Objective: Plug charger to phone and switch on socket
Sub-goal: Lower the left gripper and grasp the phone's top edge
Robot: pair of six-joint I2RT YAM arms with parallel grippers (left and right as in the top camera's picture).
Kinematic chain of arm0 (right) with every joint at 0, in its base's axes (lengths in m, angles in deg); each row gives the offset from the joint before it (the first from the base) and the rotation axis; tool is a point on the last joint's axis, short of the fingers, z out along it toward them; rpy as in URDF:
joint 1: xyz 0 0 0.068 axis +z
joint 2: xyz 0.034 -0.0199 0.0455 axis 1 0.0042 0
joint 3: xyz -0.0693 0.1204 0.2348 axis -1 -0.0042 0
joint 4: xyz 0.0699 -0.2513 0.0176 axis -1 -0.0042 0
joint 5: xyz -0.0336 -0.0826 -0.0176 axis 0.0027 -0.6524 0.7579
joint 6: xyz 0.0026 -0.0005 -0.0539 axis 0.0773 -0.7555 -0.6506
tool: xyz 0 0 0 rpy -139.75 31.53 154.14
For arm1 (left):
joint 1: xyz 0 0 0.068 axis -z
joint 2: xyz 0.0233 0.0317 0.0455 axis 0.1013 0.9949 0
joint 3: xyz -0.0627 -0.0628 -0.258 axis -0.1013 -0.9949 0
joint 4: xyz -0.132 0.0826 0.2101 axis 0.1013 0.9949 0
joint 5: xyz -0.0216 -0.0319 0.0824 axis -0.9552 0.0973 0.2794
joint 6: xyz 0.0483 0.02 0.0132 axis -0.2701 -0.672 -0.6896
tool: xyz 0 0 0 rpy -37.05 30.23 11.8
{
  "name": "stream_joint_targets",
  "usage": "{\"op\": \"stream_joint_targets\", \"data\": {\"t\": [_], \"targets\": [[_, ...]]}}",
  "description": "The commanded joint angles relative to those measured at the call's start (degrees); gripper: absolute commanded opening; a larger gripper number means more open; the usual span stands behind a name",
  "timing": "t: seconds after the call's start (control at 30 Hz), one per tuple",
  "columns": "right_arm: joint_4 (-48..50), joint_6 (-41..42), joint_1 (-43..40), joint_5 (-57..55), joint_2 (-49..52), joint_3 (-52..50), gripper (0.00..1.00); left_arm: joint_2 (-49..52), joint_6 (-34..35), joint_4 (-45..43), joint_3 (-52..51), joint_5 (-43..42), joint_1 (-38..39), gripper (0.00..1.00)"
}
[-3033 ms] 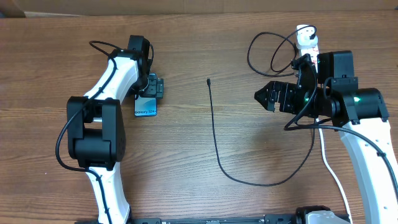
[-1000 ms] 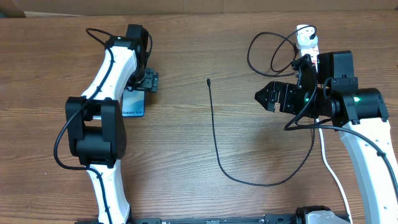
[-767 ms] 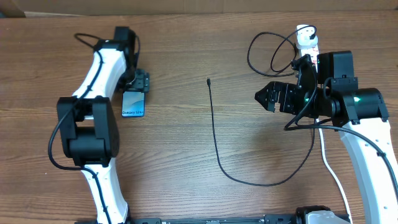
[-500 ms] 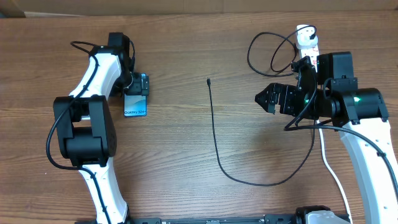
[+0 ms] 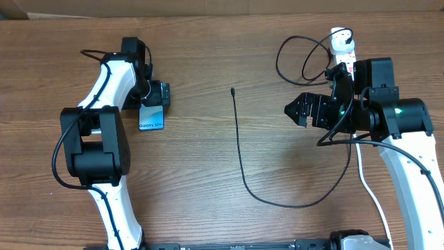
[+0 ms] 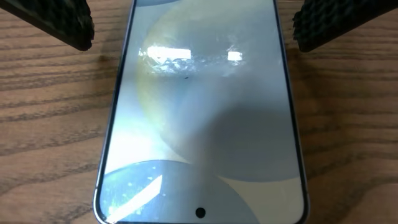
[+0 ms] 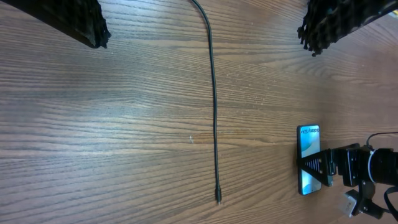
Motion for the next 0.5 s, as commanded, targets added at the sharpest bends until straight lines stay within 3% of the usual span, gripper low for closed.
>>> {"op": "stream_joint_targets", "data": {"t": [0.0, 0.33, 0.47], "targets": [[0.33, -0.04, -0.02, -0.37, -0.04, 1.18, 1.00, 0.57, 2.05, -0.22, -0.50, -0.57, 0.59, 0.98], [0.28, -0.04, -0.02, -0.35, -0.04, 1.18, 1.00, 0.57, 3.10, -3.85, -4.76, 0.92, 0.59, 0.94], [0.26, -0.02, -0.02, -0.35, -0.04, 1.18, 1.00, 0.57, 3.10, -4.04, -5.07, 0.90, 0.59, 0.87]]}}
